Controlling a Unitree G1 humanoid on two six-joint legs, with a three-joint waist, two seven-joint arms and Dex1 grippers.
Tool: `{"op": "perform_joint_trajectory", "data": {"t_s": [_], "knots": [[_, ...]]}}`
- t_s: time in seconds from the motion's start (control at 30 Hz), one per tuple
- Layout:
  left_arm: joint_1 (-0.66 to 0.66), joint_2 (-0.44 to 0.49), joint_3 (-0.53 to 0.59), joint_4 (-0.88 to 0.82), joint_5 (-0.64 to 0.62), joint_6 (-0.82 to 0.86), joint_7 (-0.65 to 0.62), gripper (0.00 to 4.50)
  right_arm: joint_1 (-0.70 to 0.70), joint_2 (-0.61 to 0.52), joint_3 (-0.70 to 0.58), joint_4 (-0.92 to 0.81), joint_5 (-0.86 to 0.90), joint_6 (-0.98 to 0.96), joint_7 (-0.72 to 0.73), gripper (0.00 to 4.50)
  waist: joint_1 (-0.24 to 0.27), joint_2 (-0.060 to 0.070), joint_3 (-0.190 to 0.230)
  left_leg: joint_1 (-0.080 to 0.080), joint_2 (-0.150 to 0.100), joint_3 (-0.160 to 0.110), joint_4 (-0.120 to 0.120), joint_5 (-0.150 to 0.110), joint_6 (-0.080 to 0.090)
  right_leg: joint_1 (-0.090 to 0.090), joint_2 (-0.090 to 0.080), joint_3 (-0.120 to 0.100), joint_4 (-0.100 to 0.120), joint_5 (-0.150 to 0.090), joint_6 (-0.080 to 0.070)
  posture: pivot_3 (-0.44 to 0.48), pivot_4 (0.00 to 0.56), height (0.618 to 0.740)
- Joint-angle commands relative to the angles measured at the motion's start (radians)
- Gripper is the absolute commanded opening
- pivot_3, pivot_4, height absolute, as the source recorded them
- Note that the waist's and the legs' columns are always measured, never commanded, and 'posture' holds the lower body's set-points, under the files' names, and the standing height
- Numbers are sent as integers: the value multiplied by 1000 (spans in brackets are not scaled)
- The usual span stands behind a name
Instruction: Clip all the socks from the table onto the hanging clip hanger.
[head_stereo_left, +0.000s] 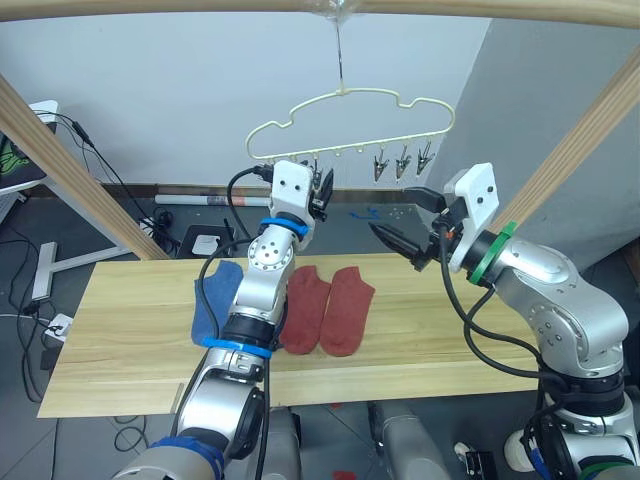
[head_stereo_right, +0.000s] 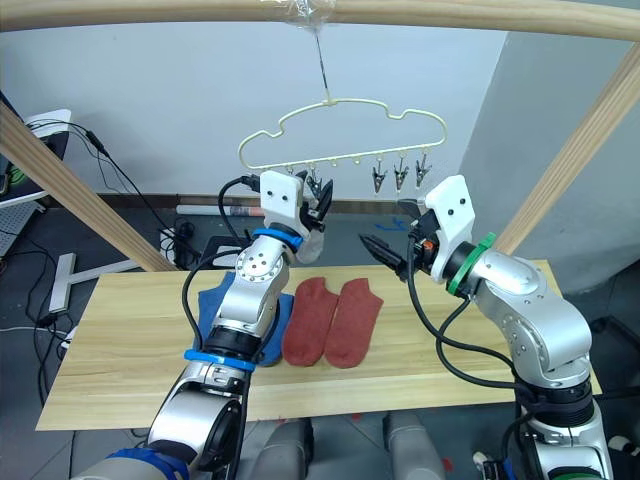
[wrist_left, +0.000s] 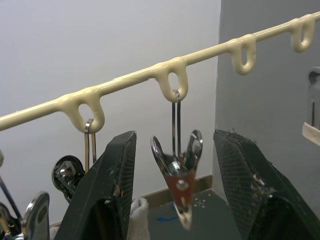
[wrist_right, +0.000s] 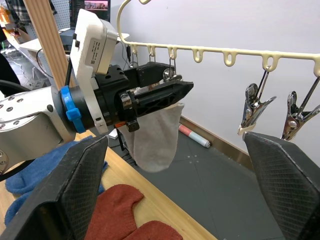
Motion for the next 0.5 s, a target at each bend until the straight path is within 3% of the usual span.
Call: {"op": "perform_joint_trajectory", "data": {"t_s": [0.03,0.27,0.33,0.5], "knots": [[-22,-11,5,-15,11,-30,10,2130,-13,-9,-11,-42,14,-2,-2,4500,0,0,0,0,0,0,0,0,0,0,0,0,0,0,0,-108,254,740],[-16,-12,8,-23,10,-32,12,311,-15,-13,-10,-39,12,-3,-3,4500,-1,0,0,0,0,0,0,0,0,0,0,0,0,0,0,-107,254,740],[-15,-10,10,-27,9,-32,13,79,-14,-14,-9,-38,10,-5,-4,4500,-2,0,0,0,0,0,0,0,0,0,0,0,0,0,0,-107,254,740],[-20,-7,13,-26,8,-29,12,67,-12,-11,3,-30,1,-13,-4,4500,-3,0,0,0,0,0,0,0,0,0,0,0,0,0,0,-100,255,740]]}}
